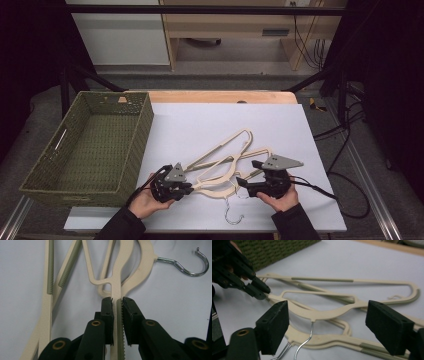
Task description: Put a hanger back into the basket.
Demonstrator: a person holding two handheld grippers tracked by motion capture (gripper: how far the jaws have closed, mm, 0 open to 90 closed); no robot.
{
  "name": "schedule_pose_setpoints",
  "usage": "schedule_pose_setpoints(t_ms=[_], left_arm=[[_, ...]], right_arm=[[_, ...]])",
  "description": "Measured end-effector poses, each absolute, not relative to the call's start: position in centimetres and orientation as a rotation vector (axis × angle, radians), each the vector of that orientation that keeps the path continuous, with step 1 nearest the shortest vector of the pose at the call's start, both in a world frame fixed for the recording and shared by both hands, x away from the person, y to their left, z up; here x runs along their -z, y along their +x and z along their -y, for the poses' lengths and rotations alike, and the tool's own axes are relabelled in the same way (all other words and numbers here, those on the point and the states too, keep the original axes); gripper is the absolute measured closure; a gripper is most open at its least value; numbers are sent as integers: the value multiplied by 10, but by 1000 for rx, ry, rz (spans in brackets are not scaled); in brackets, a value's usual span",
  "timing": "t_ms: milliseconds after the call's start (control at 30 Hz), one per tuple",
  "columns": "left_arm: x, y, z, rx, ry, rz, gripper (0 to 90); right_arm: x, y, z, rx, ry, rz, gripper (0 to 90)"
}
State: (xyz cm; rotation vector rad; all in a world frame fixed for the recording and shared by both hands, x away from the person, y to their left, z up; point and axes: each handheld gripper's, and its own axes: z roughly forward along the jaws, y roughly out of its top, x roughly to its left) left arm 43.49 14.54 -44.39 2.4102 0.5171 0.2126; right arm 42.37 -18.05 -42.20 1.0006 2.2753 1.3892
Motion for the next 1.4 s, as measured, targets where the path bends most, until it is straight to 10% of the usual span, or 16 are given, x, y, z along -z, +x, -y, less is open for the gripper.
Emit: schedule_pose_setpoints(t_ms=[733, 1100, 1400], left_arm=[[440, 420, -139, -215, 2394, -568, 796], [446, 414, -131, -214, 2413, -556, 780], [422, 412, -97, -368, 2325, -531, 352]], right_arm=[[461, 433, 146, -1132, 1040, -2529, 862], [453, 432, 149, -1154, 1102, -2514, 892], [446, 432, 150, -1111, 1056, -2531, 892]])
